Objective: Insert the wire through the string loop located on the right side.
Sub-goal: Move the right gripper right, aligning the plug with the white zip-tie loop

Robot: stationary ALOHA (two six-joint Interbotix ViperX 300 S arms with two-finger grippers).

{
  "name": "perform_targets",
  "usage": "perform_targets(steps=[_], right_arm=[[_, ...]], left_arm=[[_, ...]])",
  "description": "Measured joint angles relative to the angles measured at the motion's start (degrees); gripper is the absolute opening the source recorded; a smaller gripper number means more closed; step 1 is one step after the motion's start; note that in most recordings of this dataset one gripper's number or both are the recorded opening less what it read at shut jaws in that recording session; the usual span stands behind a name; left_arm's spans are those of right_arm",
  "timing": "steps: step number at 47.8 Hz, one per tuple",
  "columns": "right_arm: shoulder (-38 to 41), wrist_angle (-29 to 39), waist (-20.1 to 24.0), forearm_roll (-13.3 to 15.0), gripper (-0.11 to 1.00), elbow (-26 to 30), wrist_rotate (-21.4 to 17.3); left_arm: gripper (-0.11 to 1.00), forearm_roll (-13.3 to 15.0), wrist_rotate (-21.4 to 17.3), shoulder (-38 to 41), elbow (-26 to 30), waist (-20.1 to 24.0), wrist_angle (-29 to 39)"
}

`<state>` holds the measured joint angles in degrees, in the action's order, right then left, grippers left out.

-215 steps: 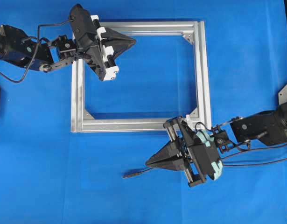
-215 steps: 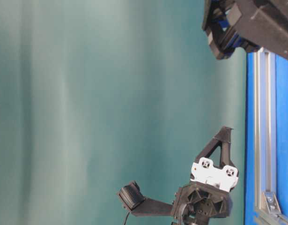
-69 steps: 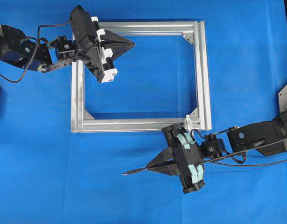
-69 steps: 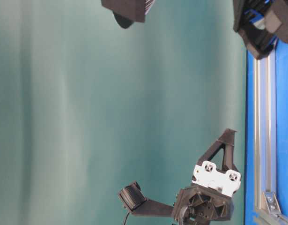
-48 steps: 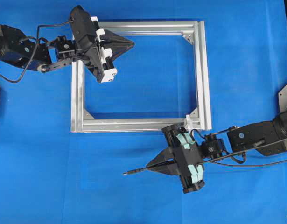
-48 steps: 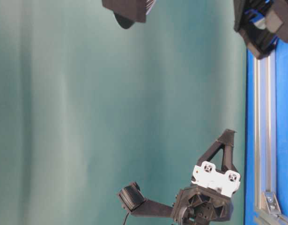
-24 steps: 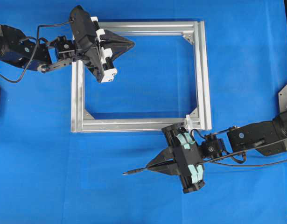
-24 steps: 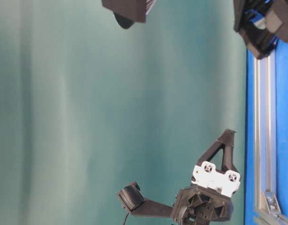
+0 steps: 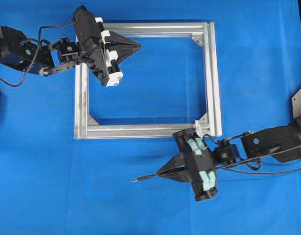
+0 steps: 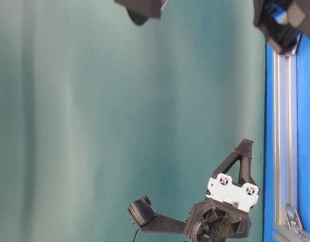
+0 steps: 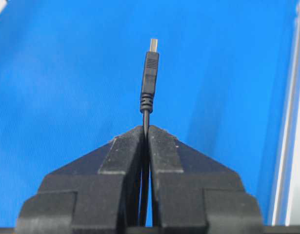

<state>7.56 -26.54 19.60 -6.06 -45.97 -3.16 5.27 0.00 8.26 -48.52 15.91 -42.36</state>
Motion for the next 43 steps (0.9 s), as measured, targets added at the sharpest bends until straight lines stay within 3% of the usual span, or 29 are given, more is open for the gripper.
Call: perform_targets(steps=[12,28,43], right_arm=[[-7.6,-0.1,1.1,-2.4,-0.04,-9.0,0.0],[-21.5,0.3,2.0,-2.8,-0.04,-23.3,-0.1],[-35.9,6.5,2.0,-2.9,-0.04,-32.2,-0.1]], left_arm=[[0.0,0.0,0.4,-0.1,0.0,0.0,0.0],[0.0,0.0,0.4,-1.1,0.0,0.0,0.0],[0.0,0.0,0.4,-1.1,0.0,0.0,0.0]])
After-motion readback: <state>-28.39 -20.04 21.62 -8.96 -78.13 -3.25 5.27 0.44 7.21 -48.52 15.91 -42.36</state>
